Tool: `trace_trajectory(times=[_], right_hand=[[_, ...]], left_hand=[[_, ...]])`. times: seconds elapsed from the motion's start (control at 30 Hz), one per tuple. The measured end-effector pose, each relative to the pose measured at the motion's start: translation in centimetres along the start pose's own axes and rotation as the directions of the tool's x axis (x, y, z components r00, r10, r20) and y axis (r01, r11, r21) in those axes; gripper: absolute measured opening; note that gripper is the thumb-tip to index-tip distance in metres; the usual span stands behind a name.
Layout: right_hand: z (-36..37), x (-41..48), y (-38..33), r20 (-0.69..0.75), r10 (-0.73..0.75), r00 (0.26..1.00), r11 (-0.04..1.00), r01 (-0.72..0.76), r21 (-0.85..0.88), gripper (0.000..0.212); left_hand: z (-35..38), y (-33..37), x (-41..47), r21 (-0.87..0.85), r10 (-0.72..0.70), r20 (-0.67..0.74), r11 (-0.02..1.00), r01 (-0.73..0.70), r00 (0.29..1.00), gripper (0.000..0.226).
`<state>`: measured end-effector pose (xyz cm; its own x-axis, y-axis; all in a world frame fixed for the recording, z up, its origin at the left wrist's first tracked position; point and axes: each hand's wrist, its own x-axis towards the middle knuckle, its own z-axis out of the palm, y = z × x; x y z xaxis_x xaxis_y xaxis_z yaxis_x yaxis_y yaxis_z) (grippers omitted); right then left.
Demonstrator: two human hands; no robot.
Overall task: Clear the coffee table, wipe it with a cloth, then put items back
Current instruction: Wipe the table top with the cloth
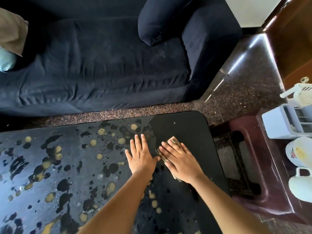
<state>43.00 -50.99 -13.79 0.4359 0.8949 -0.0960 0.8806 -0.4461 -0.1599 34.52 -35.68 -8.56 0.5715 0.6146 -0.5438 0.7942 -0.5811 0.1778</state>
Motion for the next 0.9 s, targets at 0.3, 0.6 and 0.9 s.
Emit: trace_trajectory(times=[0.3,0.6,0.9], right_hand=[[0.8,-0.5,-4.1,-0.064,0.319,0.946,0.946,-0.313,0.084,0.055],[0.9,-1.4,-4.6,-0.051,0.553,0.832,0.828,-0.542,0.143,0.057],[0.8,-5.4,-2.0,-0.01,0.219,0.976,0.975,-0.219,0.023,0.056]], left_hand=[[0.0,-1.1,-0.6,0.025,0.09,-0.067,0.996,-0.089,0.994,0.099],[0.0,-2.0,-0.6,-0.019,0.051,-0.048,0.998,-0.052,0.998,0.1],[-0.3,-2.0,-0.4,0.033,0.053,-0.034,0.998,-0.052,0.998,0.098]])
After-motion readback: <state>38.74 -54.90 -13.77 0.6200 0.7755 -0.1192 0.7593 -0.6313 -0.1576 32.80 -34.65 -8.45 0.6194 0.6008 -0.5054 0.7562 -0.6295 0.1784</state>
